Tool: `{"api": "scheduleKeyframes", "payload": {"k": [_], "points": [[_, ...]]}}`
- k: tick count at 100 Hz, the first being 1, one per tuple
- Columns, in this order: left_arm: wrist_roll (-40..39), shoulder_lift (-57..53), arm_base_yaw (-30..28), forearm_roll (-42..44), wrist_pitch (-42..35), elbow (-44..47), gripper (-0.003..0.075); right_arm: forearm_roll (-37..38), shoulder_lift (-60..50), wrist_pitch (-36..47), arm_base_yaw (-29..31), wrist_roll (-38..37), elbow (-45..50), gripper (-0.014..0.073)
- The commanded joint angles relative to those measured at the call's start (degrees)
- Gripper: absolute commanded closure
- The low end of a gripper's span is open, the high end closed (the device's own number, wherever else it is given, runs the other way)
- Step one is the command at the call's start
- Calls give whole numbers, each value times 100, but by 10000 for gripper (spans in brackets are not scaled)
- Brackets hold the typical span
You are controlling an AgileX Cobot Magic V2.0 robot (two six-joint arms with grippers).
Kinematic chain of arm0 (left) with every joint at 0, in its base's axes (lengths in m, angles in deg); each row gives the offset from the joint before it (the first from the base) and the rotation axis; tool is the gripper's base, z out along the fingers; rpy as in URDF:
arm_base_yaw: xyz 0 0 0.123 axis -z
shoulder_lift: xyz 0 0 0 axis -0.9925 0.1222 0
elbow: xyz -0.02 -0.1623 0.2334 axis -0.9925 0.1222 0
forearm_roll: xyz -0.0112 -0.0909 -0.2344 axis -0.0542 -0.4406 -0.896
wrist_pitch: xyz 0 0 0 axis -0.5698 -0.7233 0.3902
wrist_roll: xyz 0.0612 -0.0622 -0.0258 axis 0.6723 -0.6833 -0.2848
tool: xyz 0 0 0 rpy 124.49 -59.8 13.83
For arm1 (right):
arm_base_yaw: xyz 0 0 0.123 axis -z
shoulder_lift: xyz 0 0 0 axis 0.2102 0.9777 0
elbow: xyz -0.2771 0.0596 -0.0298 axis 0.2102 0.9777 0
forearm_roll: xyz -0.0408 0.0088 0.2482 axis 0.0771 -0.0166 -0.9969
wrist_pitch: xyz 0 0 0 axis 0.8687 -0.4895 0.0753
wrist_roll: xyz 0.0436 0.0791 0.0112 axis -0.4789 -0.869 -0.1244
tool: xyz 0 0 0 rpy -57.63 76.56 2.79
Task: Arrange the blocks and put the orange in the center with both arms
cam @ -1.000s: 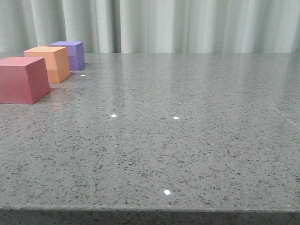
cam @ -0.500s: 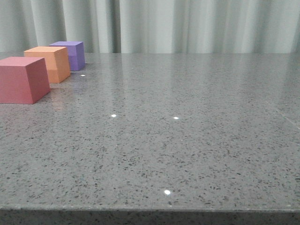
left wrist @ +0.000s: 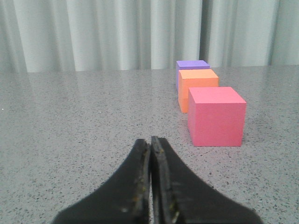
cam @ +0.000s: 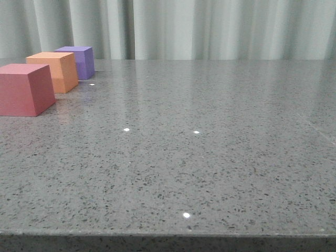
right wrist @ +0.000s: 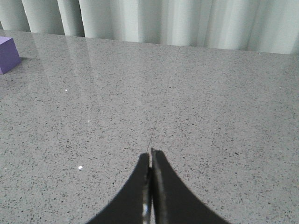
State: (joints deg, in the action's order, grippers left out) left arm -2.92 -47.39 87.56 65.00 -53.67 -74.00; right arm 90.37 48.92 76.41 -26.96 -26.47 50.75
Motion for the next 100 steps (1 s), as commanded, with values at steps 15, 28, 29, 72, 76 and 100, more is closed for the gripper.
{"api": "scheduleKeyframes", "payload": {"k": [15, 28, 29, 72, 76, 100], "points": [[4, -190, -15, -12, -501, 242, 741, 103, 2, 428, 31, 7, -147, 704], [4, -190, -15, -12, -501, 242, 741, 103, 2, 428, 31, 7, -147, 704], [4, -190, -15, -12, -501, 242, 741, 103, 2, 428, 31, 7, -147, 704], [4, -190, -15, -12, -501, 242, 741, 109, 3, 422, 31, 7, -144, 704], [4, -190, -15, -12, -501, 242, 741, 109, 3, 422, 31, 7, -144, 704], [4, -190, -15, -12, -501, 242, 741, -140, -127, 690, 120, 130, 22, 704]]}}
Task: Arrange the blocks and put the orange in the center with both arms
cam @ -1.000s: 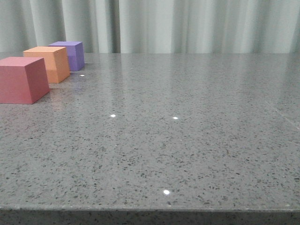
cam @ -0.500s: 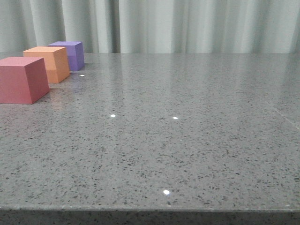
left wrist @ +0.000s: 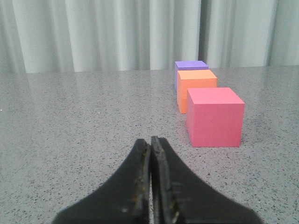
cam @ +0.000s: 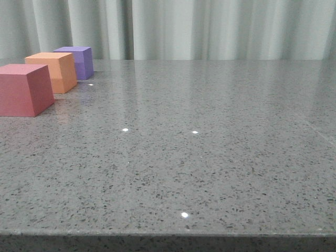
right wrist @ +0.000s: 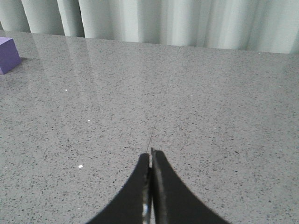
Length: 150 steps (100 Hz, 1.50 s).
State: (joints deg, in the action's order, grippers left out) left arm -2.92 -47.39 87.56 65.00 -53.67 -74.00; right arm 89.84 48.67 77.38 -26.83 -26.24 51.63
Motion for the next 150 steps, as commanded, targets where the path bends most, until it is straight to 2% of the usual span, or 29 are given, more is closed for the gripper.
{"api": "scheduleKeyframes", "payload": {"k": [1, 11, 31, 74, 95, 117, 150], "points": [[4, -190, -15, -12, -501, 242, 741, -102, -115, 611, 119, 118, -35, 704], [4, -190, -15, -12, -501, 242, 741, -395, -433, 755, 391, 325, 180, 704], [4, -190, -15, -12, -501, 242, 741, -1207, -1391, 870, 935, 1194, 725, 704], [4, -190, -15, -12, -501, 242, 741, -1303, -3657, 994, 1067, 1194, 1994, 704], [4, -190, -15, -12, -501, 242, 741, -1303, -3664, 1548, 1135, 1194, 2475, 704], [4, -190, -15, -12, -501, 242, 741, -1325, -3664, 1546, 1355, 1194, 2463, 704], [4, -190, -15, -12, -501, 242, 741, -1329, -3664, 1546, 1367, 1194, 2463, 704]]}}
